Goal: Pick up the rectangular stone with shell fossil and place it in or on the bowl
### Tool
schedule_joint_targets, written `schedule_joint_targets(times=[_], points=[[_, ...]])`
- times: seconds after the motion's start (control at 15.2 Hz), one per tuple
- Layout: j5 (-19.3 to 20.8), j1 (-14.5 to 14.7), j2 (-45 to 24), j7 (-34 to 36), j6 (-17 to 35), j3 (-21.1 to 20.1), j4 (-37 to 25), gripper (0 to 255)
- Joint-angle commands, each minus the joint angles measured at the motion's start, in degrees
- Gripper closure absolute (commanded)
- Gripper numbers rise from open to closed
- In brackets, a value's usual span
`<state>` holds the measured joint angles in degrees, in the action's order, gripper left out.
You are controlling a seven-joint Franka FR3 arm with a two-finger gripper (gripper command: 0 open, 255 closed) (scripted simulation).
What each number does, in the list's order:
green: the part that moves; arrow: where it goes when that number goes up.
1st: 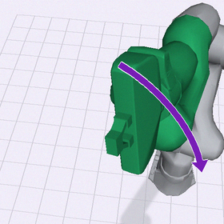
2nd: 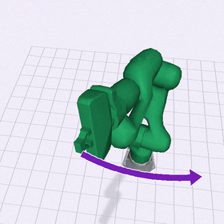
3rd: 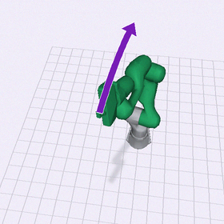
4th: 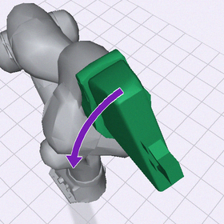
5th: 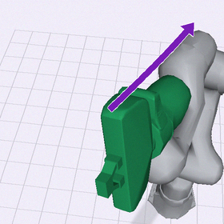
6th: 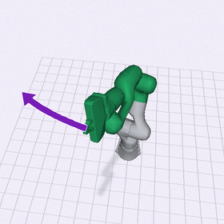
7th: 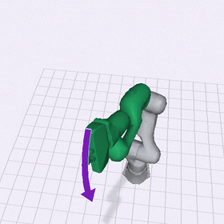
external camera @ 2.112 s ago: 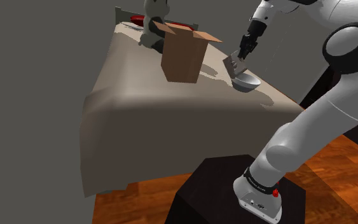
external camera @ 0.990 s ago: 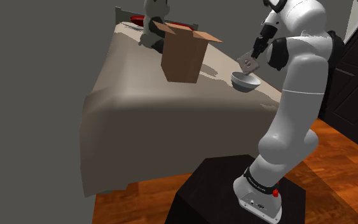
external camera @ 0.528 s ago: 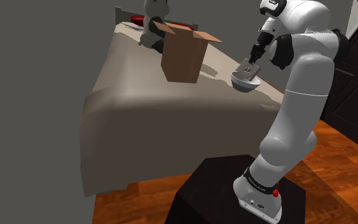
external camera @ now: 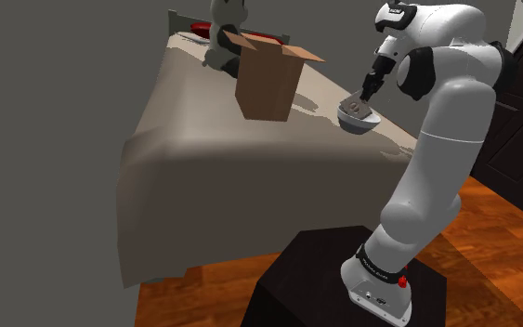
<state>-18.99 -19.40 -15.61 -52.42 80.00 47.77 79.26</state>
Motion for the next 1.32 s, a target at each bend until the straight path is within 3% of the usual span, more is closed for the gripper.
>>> schedule_joint_targets(times=[0.0,0.26,0.33,0.66,0.92,1.25], points=[[0.00,0.13,-0.01,0.05,0.29,-0.06,0.25,255],[-0.01,0.14,-0.01,0.04,0.29,-0.04,0.25,255],[-0.01,0.11,-0.03,-0.01,0.31,-0.03,0.26,0],[-0.01,0.14,-0.02,0.04,0.29,-0.04,0.25,0],[-4.38,-6.21,-5.89,-0.91,-10.04,-0.28,-14.52,0],[-4.34,-6.26,-5.87,-0.89,-10.03,-0.37,-14.52,0]])
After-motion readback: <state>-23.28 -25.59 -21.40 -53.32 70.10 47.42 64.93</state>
